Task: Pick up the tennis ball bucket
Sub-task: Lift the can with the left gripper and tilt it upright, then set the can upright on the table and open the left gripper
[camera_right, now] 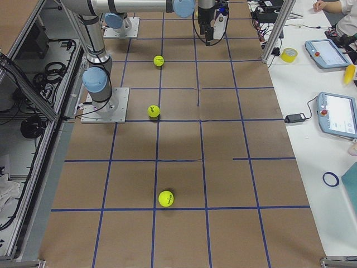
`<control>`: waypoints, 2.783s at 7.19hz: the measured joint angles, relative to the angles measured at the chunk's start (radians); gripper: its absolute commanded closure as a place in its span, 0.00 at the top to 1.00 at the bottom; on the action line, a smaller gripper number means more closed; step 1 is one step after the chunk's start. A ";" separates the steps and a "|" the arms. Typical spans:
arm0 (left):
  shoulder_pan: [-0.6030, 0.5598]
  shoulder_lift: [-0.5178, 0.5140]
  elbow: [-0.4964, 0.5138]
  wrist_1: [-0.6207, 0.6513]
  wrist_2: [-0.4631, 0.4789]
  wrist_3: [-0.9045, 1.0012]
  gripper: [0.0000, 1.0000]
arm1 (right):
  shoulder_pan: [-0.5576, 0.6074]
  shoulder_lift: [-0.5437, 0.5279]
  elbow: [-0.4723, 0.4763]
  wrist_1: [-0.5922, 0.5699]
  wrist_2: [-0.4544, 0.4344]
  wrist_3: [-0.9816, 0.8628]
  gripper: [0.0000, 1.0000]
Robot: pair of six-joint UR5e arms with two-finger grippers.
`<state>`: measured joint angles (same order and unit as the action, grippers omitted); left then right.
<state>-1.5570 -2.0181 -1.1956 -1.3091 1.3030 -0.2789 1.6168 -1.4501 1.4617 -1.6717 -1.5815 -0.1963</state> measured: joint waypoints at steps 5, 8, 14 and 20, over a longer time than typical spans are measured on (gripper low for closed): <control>-0.150 -0.048 0.007 0.028 0.269 0.355 0.00 | 0.000 -0.002 0.001 0.005 0.000 -0.001 1.00; -0.172 -0.060 -0.108 0.209 0.268 0.358 0.00 | 0.000 -0.005 0.002 0.005 -0.003 -0.002 1.00; -0.212 -0.042 -0.134 0.182 0.269 0.293 1.00 | 0.000 -0.017 0.002 0.004 -0.009 -0.014 1.00; -0.159 0.072 0.014 -0.146 0.240 0.284 1.00 | 0.000 -0.018 0.002 0.002 -0.008 -0.008 1.00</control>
<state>-1.7156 -1.9459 -1.1821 -1.4550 1.5427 0.0049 1.6165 -1.4680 1.4634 -1.6699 -1.5892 -0.2041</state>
